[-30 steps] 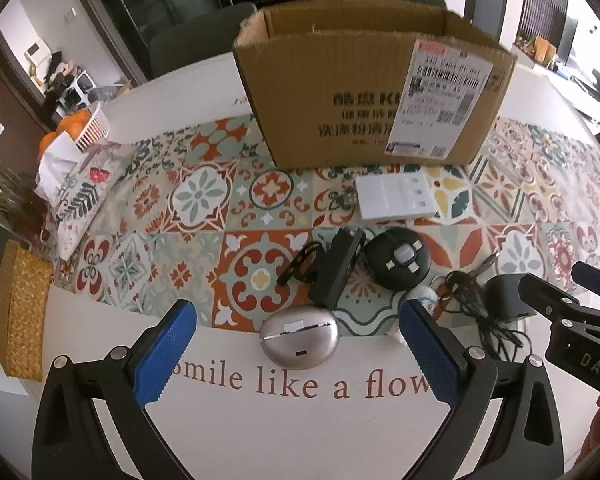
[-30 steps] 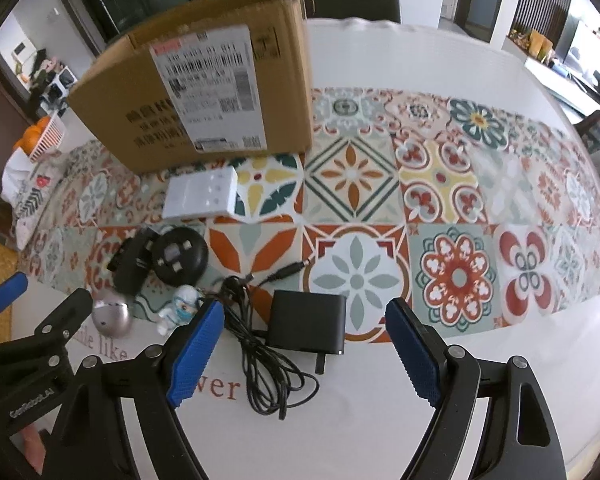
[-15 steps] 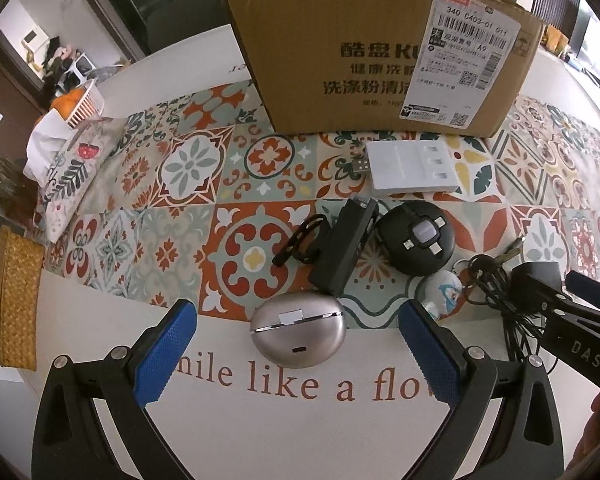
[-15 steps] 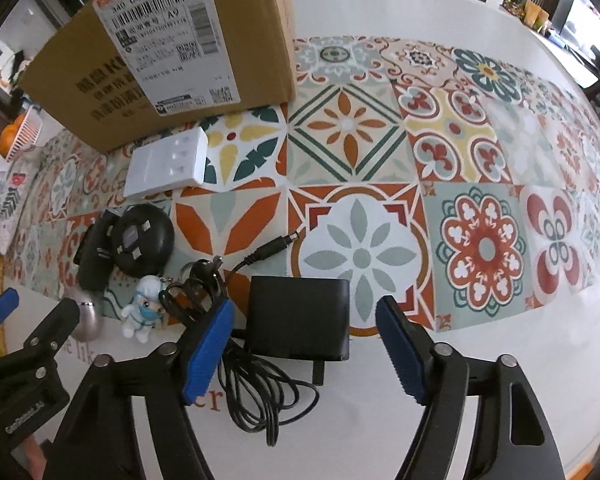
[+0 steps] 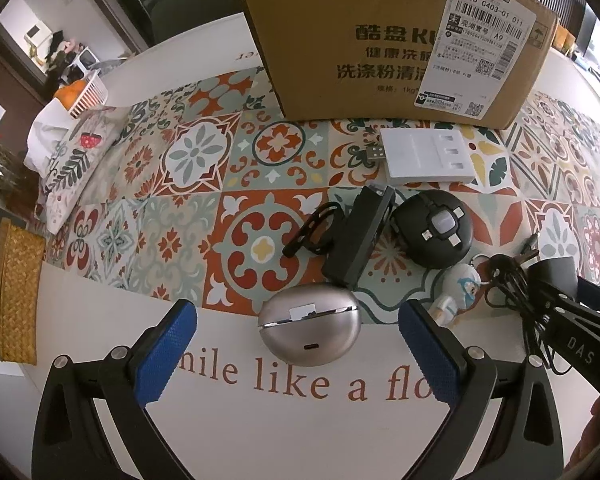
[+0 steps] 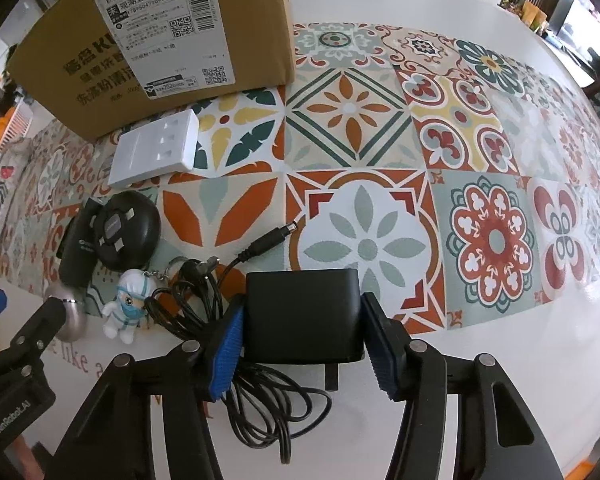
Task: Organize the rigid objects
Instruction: 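Lower the right tool onto the black power adapter and close it, then grasp the silver earbud case with the left tool while the right tool holds the adapter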
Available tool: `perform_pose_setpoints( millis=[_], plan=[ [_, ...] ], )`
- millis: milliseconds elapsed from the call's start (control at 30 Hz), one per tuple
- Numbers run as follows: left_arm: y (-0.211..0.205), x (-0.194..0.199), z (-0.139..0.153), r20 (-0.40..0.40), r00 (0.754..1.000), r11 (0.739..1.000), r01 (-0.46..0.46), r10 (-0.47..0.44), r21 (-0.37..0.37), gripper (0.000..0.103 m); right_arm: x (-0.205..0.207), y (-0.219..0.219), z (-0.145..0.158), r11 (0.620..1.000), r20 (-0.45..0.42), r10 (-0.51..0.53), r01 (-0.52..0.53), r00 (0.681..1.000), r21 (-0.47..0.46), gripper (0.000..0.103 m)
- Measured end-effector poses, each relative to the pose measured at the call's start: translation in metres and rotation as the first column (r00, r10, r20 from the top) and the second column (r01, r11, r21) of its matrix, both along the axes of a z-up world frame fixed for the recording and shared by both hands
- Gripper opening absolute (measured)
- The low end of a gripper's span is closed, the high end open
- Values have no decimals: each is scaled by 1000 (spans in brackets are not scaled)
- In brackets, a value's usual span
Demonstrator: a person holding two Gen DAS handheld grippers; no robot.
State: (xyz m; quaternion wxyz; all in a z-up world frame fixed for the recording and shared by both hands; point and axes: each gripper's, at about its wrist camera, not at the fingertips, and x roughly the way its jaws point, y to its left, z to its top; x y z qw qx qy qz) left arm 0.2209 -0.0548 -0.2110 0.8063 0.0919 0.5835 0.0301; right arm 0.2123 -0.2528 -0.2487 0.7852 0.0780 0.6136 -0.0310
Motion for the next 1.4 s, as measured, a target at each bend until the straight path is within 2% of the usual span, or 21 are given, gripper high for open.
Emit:
perform_pose_setpoints(
  millis=[267, 533, 733, 900, 1133, 1200, 1400],
  plan=[
    [1, -5, 6, 3, 1000, 999, 9, -8, -33, 103, -9, 2, 10, 1000, 4, -1, 1, 1000, 21, 56],
    [13, -17, 20, 25, 1000, 993, 7, -4, -115, 103, -23, 12, 46, 1000, 72, 3, -4, 997, 8, 56],
    [29, -26, 26, 40, 999, 987, -9, 15, -159, 102, -28, 29, 61, 999, 123, 30, -27, 992, -19, 56],
    [34, -23, 15, 17, 1000, 985, 6, -4, -170, 95, -23, 37, 57, 998, 145, 65, -62, 987, -26, 56],
    [28, -17, -12, -41, 999, 982, -16, 8, -189, 89, -20, 34, 41, 998, 109, 55, -52, 993, -29, 56],
    [26, -14, -20, -54, 998, 983, -18, 8, -181, 80, -19, 32, 38, 998, 107, 55, -52, 993, -32, 56],
    [22, -8, -32, -56, 998, 986, -10, 1, -169, 78, -17, 34, 34, 997, 102, 66, -62, 993, -41, 56]
  ],
)
